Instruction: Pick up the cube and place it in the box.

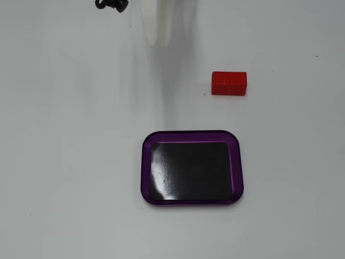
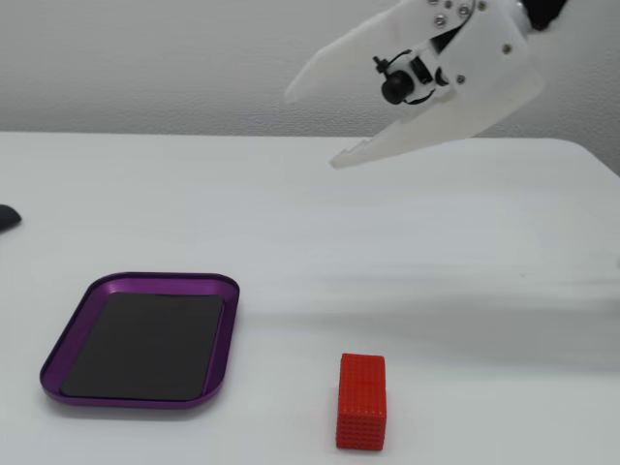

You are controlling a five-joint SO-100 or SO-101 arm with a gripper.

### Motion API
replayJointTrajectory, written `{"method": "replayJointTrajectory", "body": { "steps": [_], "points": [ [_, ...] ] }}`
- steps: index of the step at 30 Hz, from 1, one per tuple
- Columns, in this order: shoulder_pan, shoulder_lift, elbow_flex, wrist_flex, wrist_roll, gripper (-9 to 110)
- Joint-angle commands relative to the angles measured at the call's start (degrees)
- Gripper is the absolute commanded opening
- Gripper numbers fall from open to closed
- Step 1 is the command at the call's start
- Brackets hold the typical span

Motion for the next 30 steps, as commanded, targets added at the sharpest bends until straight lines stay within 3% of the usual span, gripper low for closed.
{"method": "replayJointTrajectory", "body": {
  "steps": [1,8,13,19,24,30],
  "points": [
    [-3.8,-16.3,-20.2,11.6,0.4,16],
    [-15.3,-40.9,-39.6,25.8,0.5,22],
    [-17.5,-42.2,-35.9,25.7,0.0,33],
    [-17.5,-42.1,-26.6,25.0,-0.4,33],
    [-17.5,-42.1,-18.4,17.7,0.2,33],
    [-17.6,-42.2,-17.4,15.5,0.4,33]
  ]
}}
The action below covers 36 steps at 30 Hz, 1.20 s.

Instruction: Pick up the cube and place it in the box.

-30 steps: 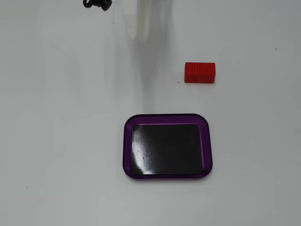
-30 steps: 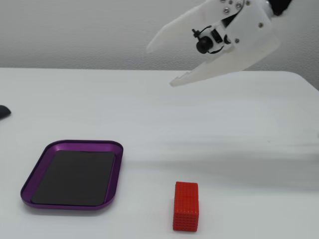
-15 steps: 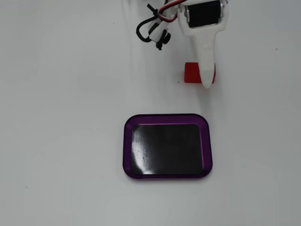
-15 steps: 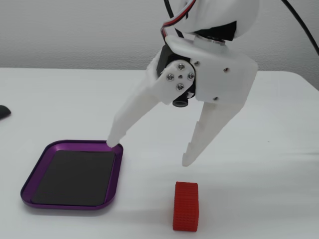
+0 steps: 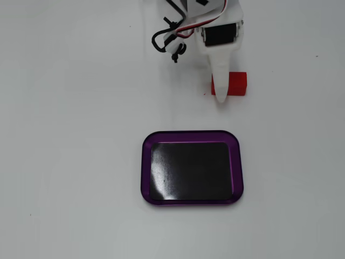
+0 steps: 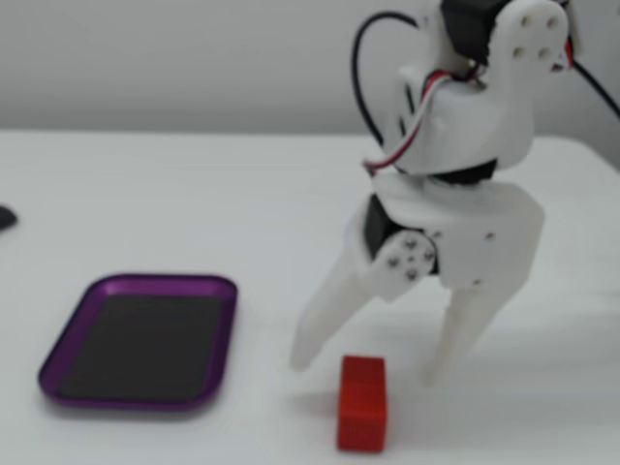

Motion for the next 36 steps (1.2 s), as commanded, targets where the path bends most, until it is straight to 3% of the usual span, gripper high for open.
{"method": "replayJointTrajectory", "body": {
  "steps": [1,14,29,36],
  "points": [
    [-0.3,-0.1,-0.4,-1.1,0.4,33],
    [-7.7,-0.5,1.5,-8.0,2.7,33],
    [-7.6,-0.6,1.6,-10.5,2.4,33],
    [-5.1,-0.6,1.6,-11.0,2.3,25]
  ]
}}
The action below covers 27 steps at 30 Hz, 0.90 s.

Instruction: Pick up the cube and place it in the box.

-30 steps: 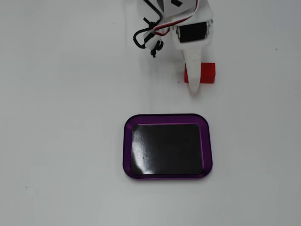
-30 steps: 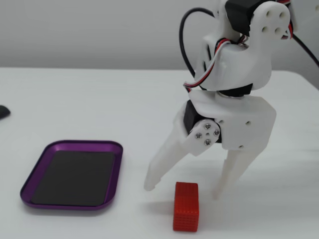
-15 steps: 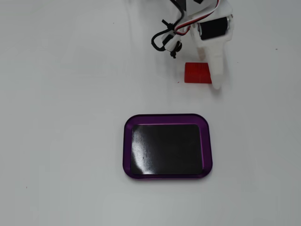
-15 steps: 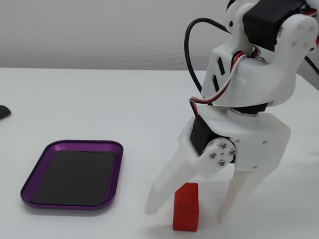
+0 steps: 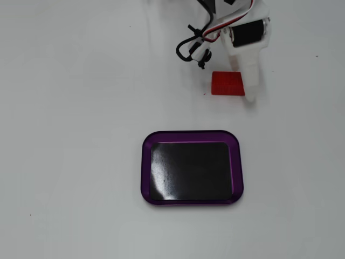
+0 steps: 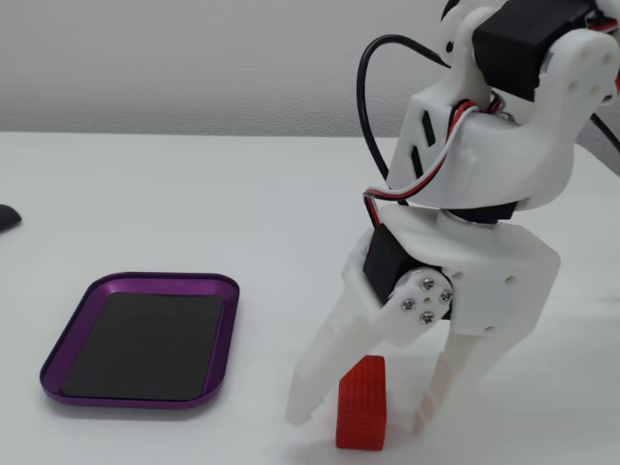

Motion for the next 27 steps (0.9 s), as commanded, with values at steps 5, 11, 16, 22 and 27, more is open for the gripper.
{"method": "replayJointTrajectory", "body": {
  "steps": [5,11,16,22,27],
  "points": [
    [7.5,0.3,0.4,-2.7,-2.7,24],
    [7.9,0.3,0.8,-2.7,-3.2,23],
    [7.4,0.3,0.8,-2.7,-2.6,23],
    [3.0,0.3,1.9,-2.8,-2.5,23],
    [1.1,0.4,3.2,-4.7,-2.5,21]
  ]
}}
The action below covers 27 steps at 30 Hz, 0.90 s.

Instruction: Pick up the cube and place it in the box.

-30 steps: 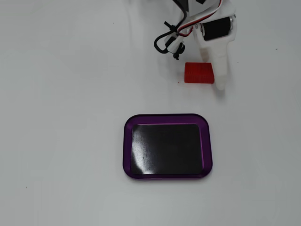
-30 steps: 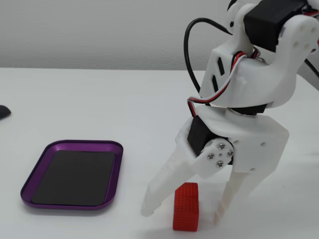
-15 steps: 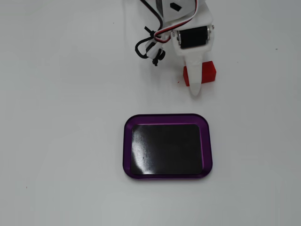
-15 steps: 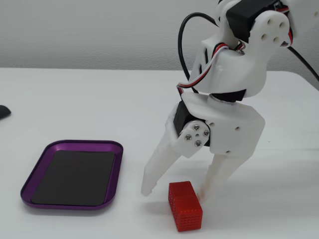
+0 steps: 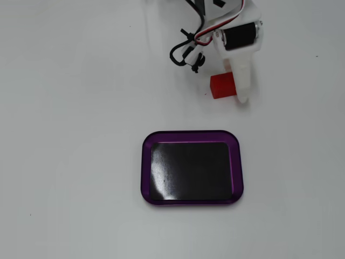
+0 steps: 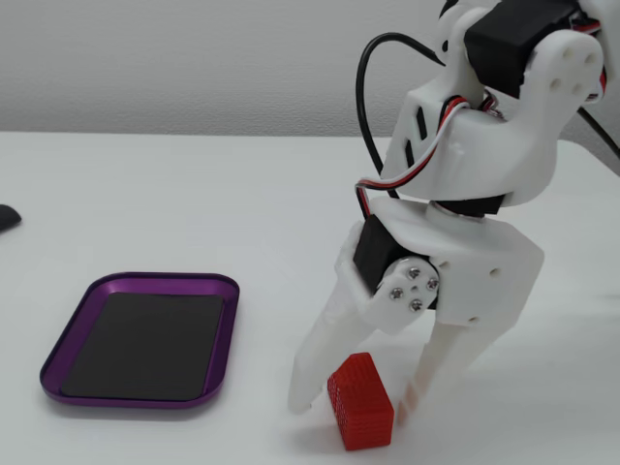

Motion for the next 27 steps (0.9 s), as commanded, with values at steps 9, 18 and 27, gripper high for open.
{"method": "replayJointTrajectory", "body": {
  "steps": [9,18,27],
  "points": [
    [-0.2,0.3,0.5,-1.9,-0.3,0],
    [5.6,6.1,-6.0,-1.1,-0.6,0],
    [15.9,14.1,-14.7,-4.5,-5.5,0]
  ]
}}
